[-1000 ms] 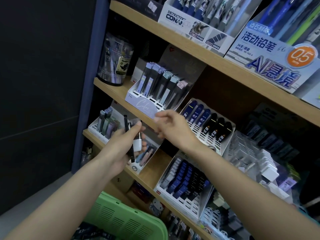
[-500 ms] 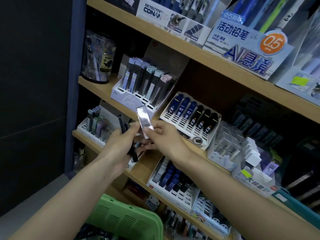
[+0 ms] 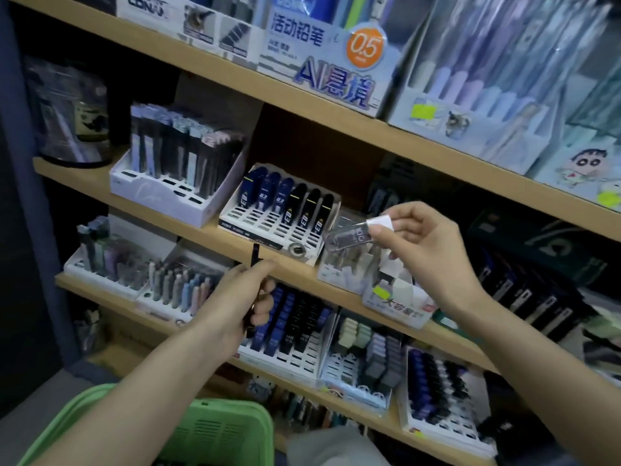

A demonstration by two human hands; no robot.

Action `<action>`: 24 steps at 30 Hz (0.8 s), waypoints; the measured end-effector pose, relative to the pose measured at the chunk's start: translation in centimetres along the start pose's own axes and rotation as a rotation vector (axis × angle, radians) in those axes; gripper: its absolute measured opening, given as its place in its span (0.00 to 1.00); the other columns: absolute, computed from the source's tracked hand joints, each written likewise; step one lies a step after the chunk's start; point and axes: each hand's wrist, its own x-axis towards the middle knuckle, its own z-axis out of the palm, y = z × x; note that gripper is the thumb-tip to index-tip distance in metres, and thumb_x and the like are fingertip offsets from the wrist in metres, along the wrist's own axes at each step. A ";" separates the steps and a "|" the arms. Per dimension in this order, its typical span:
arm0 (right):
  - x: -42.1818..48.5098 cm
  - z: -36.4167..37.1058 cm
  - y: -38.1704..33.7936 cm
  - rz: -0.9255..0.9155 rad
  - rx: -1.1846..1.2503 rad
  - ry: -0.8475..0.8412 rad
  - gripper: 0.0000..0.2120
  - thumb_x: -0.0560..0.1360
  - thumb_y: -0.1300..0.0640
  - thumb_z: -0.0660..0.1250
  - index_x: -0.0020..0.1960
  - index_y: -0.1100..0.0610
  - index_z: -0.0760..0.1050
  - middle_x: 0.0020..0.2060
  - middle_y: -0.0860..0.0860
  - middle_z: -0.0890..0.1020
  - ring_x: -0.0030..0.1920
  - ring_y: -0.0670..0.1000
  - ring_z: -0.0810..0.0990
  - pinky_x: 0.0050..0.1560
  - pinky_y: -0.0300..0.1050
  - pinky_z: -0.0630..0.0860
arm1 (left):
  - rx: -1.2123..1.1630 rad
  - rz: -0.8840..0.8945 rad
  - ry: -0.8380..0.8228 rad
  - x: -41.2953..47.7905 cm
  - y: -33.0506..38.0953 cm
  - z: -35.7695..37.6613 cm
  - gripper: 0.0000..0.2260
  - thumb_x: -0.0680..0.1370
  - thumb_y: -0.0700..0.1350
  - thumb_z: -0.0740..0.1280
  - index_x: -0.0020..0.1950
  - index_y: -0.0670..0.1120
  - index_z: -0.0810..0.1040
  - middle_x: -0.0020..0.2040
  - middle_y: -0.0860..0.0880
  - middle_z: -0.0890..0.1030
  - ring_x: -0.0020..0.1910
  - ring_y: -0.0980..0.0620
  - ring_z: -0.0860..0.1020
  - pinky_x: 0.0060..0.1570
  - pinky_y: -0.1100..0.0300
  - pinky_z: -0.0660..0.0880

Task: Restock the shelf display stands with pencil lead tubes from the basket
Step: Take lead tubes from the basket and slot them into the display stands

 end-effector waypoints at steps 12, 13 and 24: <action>-0.1 -4.4 3.5 -0.152 -0.499 -0.039 0.08 0.74 0.54 0.70 0.52 0.54 0.78 0.40 0.46 0.79 0.42 0.42 0.77 0.48 0.39 0.76 | 0.026 -0.094 -0.003 -0.3 -1.5 5.3 0.11 0.82 0.47 0.59 0.42 0.44 0.68 0.31 0.48 0.69 0.24 0.53 0.67 0.20 0.63 0.66; 0.0 -4.2 3.7 -0.155 -0.500 -0.043 0.09 0.74 0.54 0.69 0.53 0.54 0.78 0.40 0.46 0.79 0.42 0.42 0.77 0.48 0.38 0.76 | 0.038 -0.090 -0.011 -0.4 -1.6 5.5 0.10 0.82 0.48 0.59 0.43 0.44 0.69 0.31 0.48 0.69 0.25 0.52 0.67 0.21 0.62 0.67; 0.5 -3.3 5.3 -0.075 -0.513 -0.195 0.08 0.77 0.56 0.67 0.55 0.54 0.79 0.43 0.48 0.78 0.41 0.43 0.76 0.41 0.25 0.70 | 0.091 -0.064 -0.089 -0.9 -2.2 6.1 0.10 0.81 0.49 0.61 0.47 0.43 0.69 0.32 0.48 0.70 0.26 0.53 0.68 0.24 0.62 0.69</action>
